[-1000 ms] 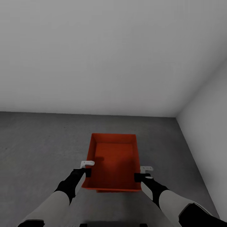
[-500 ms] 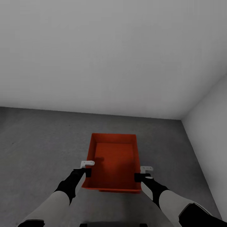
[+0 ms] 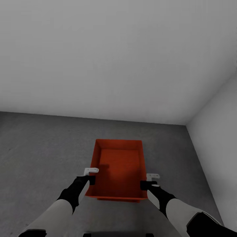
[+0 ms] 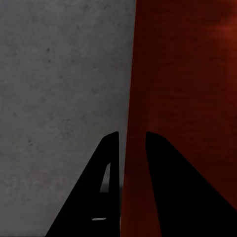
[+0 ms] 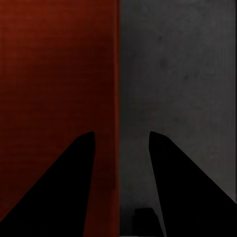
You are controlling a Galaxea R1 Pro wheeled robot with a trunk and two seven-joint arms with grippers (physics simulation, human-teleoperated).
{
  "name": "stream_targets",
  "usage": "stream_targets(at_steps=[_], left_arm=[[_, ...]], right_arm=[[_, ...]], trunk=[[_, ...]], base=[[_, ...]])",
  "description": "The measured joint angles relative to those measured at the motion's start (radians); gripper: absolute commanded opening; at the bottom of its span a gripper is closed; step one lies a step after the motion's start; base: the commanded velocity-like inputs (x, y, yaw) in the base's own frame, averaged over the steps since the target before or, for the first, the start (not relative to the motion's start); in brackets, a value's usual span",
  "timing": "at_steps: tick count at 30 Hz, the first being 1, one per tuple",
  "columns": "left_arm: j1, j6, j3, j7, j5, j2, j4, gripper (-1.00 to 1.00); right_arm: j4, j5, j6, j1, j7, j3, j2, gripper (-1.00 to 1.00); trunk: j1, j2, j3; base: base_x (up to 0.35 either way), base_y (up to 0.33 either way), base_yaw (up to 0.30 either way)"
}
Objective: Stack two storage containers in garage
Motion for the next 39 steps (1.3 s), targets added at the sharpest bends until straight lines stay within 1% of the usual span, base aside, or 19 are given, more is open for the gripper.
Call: stream_targets(at_steps=[8, 18, 39], left_arm=[[0.000, -0.001, 0.000, 0.000, 0.001, 0.000, 0.000, -1.00], [0.000, -0.001, 0.000, 0.000, 0.001, 0.000, 0.000, -1.00], [0.000, -0.001, 0.000, 0.000, 0.001, 0.000, 0.000, -1.00]], right_arm=[[0.000, 0.000, 0.000, 0.000, 0.000, 0.000, 0.000, -1.00], [0.000, 0.001, 0.000, 0.000, 0.000, 0.000, 0.000, -1.00], [0.000, 0.001, 0.000, 0.000, 0.000, -0.001, 0.000, -1.00]], trunk=[[0.000, 0.000, 0.000], [0.000, 0.000, 0.000], [0.000, 0.000, 0.000]], base=[[0.000, -0.013, -0.006], [0.000, 0.000, -0.136], [0.000, 0.000, -0.004]])
